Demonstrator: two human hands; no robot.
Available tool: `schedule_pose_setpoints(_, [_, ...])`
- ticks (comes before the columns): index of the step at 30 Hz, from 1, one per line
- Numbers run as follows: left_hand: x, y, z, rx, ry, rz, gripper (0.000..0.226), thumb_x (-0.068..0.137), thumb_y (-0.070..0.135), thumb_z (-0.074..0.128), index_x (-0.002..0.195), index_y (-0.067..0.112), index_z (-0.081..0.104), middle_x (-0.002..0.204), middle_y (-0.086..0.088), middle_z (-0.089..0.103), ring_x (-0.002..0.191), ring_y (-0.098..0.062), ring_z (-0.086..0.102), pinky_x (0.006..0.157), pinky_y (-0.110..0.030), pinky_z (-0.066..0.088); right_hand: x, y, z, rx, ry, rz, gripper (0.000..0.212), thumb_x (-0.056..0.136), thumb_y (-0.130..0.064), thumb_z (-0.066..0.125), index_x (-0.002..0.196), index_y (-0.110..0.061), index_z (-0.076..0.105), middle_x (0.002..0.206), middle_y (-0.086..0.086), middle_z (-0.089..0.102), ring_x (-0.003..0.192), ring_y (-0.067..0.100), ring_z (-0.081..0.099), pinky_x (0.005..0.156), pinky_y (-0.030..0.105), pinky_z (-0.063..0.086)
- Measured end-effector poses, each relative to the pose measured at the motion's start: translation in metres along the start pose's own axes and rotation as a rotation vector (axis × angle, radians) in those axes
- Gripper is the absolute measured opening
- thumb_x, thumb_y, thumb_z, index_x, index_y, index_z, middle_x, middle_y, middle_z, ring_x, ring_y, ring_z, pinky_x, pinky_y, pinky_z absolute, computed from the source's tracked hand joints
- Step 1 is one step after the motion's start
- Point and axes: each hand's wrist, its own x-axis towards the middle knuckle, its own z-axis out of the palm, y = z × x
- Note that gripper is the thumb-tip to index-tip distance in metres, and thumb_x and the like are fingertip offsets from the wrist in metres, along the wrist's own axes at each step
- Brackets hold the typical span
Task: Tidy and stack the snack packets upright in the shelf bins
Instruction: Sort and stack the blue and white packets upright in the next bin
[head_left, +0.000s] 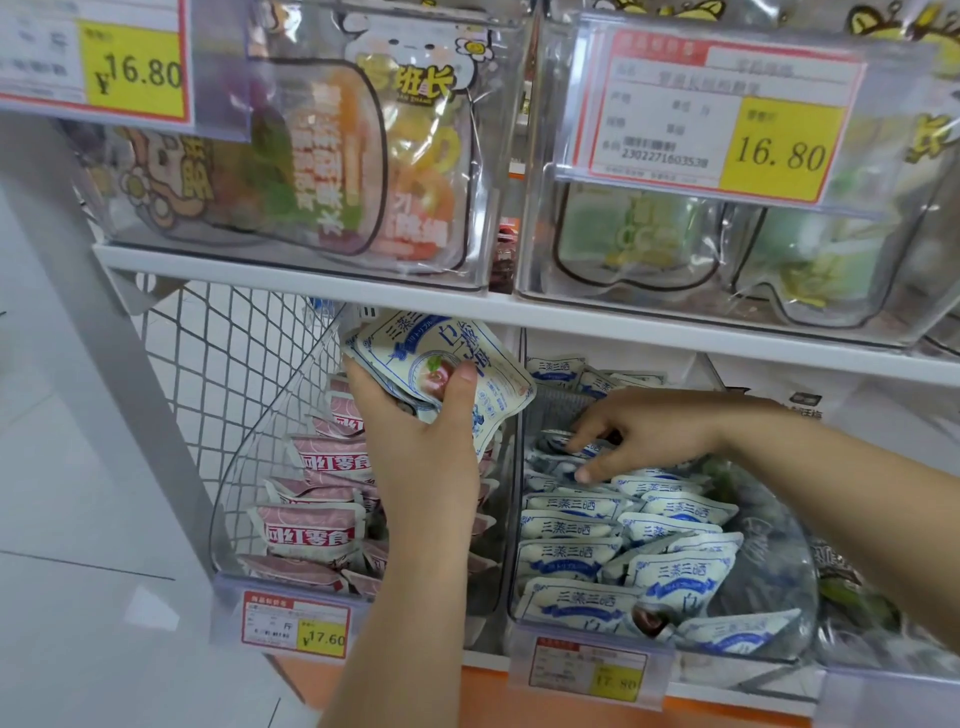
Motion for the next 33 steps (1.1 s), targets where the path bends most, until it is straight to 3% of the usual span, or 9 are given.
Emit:
schedule_pose_setpoints(4, [-0.001,0.0,0.0,0.031,0.008,0.007,0.077,0.08,0.029,0.07,0.144,0.028,0.026,0.138,0.007,0.049,0.123,-0.012,0.051,0.106,-0.043,0.04,0.008,-0.003,0.007,-0.142,0.092,-0.013,0.025,0.091,-0.035,0.054,0.106,-0.021,0.068,0.108,-0.005,0.066,0.095,0.016,0.06,0.086,0.033,0.048])
schedule_pose_setpoints(8, [-0.003,0.001,0.001,0.034,0.004,0.01,0.076,0.081,0.027,0.069,0.144,0.028,0.026,0.134,0.009,0.052,0.12,-0.011,0.053,0.106,-0.042,0.041,0.018,-0.01,0.015,-0.41,0.145,0.058,0.025,0.094,-0.03,0.049,0.091,-0.01,0.063,0.089,0.004,0.065,0.081,0.024,0.061,0.07,0.032,0.051])
schedule_pose_setpoints(12, [-0.002,-0.001,0.001,0.047,0.007,0.006,0.081,0.074,0.039,0.068,0.143,0.031,0.027,0.136,0.009,0.051,0.123,-0.012,0.051,0.106,-0.044,0.039,0.023,-0.018,0.005,-0.357,0.248,0.085,0.028,0.096,-0.032,0.048,0.076,-0.013,0.052,0.068,-0.004,0.048,0.07,0.019,0.053,0.063,0.026,0.038])
schedule_pose_setpoints(17, [0.001,0.0,0.0,0.03,0.011,0.006,0.078,0.081,0.026,0.069,0.144,0.029,0.025,0.136,0.008,0.051,0.122,-0.011,0.052,0.107,-0.042,0.039,0.026,-0.02,0.004,-0.161,0.229,0.035,0.029,0.095,-0.033,0.049,0.072,-0.016,0.052,0.069,-0.002,0.052,0.061,0.012,0.048,0.055,0.023,0.03])
schedule_pose_setpoints(19, [0.001,0.001,0.0,0.027,0.014,0.008,0.076,0.082,0.023,0.069,0.144,0.027,0.025,0.133,0.008,0.053,0.119,-0.01,0.054,0.105,-0.041,0.041,0.025,-0.022,0.01,-0.176,0.194,-0.01,0.025,0.096,-0.031,0.048,0.092,-0.012,0.063,0.081,0.001,0.06,0.069,0.013,0.051,0.064,0.021,0.029])
schedule_pose_setpoints(23, [0.0,0.0,0.0,0.024,0.018,-0.004,0.077,0.082,0.025,0.069,0.145,0.026,0.024,0.135,0.008,0.052,0.121,-0.01,0.052,0.106,-0.042,0.04,0.014,-0.02,0.013,0.0,0.164,-0.097,0.047,0.096,-0.044,0.041,0.096,-0.002,0.062,0.084,0.014,0.063,0.066,0.023,0.05,0.061,0.029,0.033])
schedule_pose_setpoints(27, [0.002,-0.001,0.0,0.011,0.015,0.008,0.077,0.08,0.026,0.07,0.144,0.026,0.026,0.135,0.006,0.052,0.121,-0.013,0.053,0.105,-0.044,0.041,-0.001,-0.016,0.005,0.271,0.498,-0.025,0.02,0.094,-0.034,0.05,0.102,-0.022,0.065,0.099,-0.004,0.066,0.086,0.015,0.062,0.076,0.028,0.048])
schedule_pose_setpoints(29, [0.0,-0.001,0.001,0.038,0.018,0.018,0.077,0.08,0.027,0.07,0.144,0.028,0.027,0.134,0.009,0.052,0.121,-0.01,0.052,0.106,-0.043,0.04,0.002,-0.014,0.002,0.172,0.606,0.054,0.021,0.092,-0.033,0.055,0.111,-0.027,0.062,0.107,-0.008,0.061,0.098,0.012,0.058,0.08,0.024,0.043])
schedule_pose_setpoints(33, [-0.002,-0.004,0.002,0.052,0.018,0.012,0.078,0.078,0.033,0.07,0.143,0.031,0.026,0.136,0.011,0.05,0.124,-0.011,0.05,0.107,-0.044,0.038,0.03,-0.012,0.005,-0.065,0.46,0.21,0.033,0.089,-0.039,0.056,0.118,-0.023,0.057,0.12,0.0,0.058,0.105,0.021,0.054,0.082,0.03,0.042])
